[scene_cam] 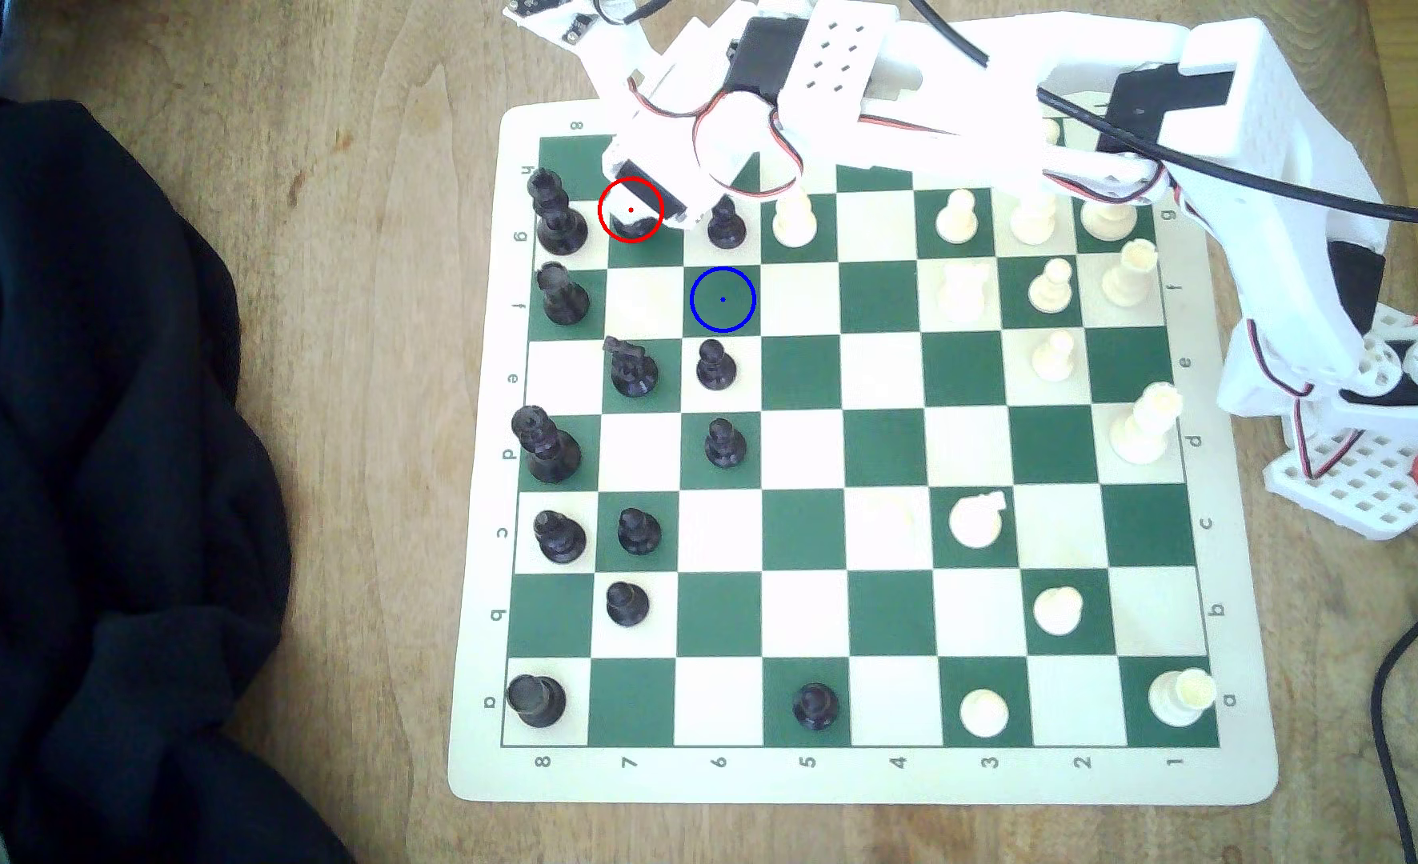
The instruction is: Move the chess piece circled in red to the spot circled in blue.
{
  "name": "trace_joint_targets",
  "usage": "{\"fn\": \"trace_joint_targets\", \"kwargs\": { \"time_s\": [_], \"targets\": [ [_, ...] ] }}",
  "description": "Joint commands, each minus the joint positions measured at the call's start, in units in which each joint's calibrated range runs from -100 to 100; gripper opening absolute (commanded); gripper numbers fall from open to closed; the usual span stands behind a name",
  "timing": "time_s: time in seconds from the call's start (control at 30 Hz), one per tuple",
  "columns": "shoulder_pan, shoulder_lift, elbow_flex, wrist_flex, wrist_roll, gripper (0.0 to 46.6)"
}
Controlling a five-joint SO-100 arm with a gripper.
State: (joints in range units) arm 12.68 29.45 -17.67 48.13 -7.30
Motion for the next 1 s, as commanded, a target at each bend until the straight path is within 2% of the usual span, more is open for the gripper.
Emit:
{"fn": "trace_joint_targets", "kwargs": {
  "time_s": [0.0, 0.27, 0.6, 0.77, 0.97],
  "targets": [
    [0.6, -4.9, -6.7, -0.7, 0.6, 0.3],
    [1.2, -14.0, -2.7, -0.1, 1.7, 1.2],
    [-2.2, -34.0, 27.5, -5.8, 3.1, 1.0],
    [-4.7, -38.5, 36.6, -6.3, 3.4, 1.0],
    [-4.9, -36.8, 39.8, -8.1, 3.7, 1.1]
  ]
}}
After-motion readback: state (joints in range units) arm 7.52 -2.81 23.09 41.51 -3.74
